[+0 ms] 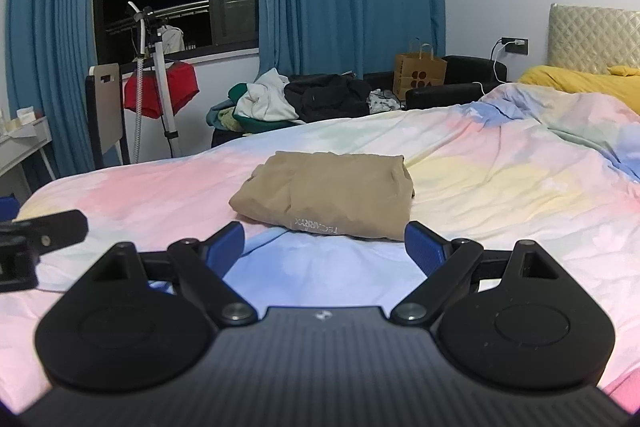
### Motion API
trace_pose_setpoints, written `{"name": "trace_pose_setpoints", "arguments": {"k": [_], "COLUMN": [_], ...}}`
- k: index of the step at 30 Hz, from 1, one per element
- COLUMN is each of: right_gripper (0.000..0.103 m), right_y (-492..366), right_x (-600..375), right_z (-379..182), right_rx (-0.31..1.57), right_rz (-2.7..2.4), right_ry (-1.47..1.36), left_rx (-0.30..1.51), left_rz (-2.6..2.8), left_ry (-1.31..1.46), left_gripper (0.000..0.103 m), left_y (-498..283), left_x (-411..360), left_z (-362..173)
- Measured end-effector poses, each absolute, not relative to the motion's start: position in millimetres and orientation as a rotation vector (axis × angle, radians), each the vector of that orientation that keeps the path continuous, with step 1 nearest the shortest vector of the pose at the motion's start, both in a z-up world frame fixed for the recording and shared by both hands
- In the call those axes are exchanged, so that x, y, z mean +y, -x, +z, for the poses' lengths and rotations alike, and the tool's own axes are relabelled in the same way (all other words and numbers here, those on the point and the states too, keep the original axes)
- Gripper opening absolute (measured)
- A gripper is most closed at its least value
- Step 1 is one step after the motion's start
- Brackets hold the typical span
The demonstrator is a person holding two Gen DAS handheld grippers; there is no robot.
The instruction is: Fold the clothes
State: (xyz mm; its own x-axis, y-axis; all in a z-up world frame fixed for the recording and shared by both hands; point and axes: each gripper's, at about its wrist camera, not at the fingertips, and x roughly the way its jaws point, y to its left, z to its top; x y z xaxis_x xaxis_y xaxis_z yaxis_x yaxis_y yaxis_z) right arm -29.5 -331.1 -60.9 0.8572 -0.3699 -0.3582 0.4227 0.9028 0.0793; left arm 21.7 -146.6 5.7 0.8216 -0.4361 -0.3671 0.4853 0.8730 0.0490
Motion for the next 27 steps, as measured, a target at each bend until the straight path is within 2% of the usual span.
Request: {"name": "trace_pose_setpoints", "arguments": {"k": [8,18,27], "right_gripper": [0.089,0.089,0.089], "right_y": [29,26,39], "right_x": [-328,-328,-323], "right_z": [-61,-63,-57], "right_rx": [0.345,0.368,0.275], "right_rz": [-0.419,-0.416,-0.443], "right_ry": [-0.137,-0.140,-0.114], "left_rx": [0.379,0.497,0.365], "left_rz": [-0.504,-0.495,-0.467], "left_ry": [-0.131,-0.112,-0.100], "left_gripper": [0.103,0.103,0.103], "left_y": [-21,-33,-18], "left_x": [-146,-143,-139], "left_z": [4,-6,7]}}
